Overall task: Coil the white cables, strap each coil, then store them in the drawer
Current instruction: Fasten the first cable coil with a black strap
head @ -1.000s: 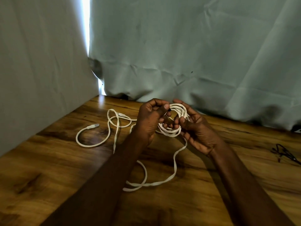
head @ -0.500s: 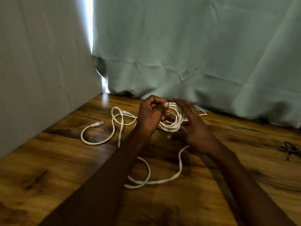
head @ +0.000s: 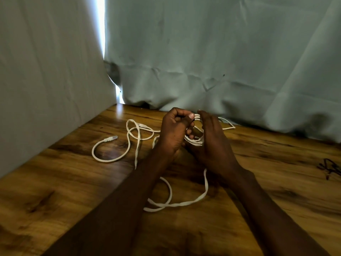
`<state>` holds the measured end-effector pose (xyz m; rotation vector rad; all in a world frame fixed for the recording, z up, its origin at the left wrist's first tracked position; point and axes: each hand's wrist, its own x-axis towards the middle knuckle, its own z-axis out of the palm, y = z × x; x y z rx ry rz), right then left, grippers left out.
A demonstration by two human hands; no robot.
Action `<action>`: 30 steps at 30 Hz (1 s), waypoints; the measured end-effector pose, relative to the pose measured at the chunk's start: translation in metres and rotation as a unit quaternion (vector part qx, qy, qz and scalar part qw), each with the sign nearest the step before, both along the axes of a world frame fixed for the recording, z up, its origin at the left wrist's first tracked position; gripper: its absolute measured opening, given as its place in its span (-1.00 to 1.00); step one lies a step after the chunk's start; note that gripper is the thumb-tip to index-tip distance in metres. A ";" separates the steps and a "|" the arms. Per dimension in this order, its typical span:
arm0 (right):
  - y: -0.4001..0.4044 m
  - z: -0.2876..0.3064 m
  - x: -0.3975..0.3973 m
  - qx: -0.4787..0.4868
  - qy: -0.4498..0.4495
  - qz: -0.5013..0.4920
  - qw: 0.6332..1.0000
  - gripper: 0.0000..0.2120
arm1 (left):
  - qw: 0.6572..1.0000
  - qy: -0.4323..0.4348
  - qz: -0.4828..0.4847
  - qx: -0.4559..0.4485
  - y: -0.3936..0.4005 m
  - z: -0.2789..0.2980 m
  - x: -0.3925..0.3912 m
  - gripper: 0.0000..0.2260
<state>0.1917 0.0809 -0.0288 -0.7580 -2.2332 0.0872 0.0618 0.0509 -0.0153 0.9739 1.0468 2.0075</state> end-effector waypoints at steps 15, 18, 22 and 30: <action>-0.001 0.004 0.003 0.004 -0.109 -0.049 0.993 -0.05 | 0.997 0.049 -0.024 -0.054 0.000 -0.005 -0.007 -0.92; 0.000 0.015 0.001 -0.202 0.065 0.062 0.975 0.01 | 0.999 0.000 -0.024 -0.029 0.002 -0.003 -0.006 -0.94; 0.003 0.023 0.006 -0.386 0.284 0.140 0.866 -0.67 | 0.997 -0.071 -0.044 0.004 0.005 -0.001 -0.010 -0.90; 0.009 0.028 0.017 -0.544 0.454 0.178 0.683 -0.63 | 0.991 -0.083 -0.103 -0.036 0.000 0.002 -0.011 -0.75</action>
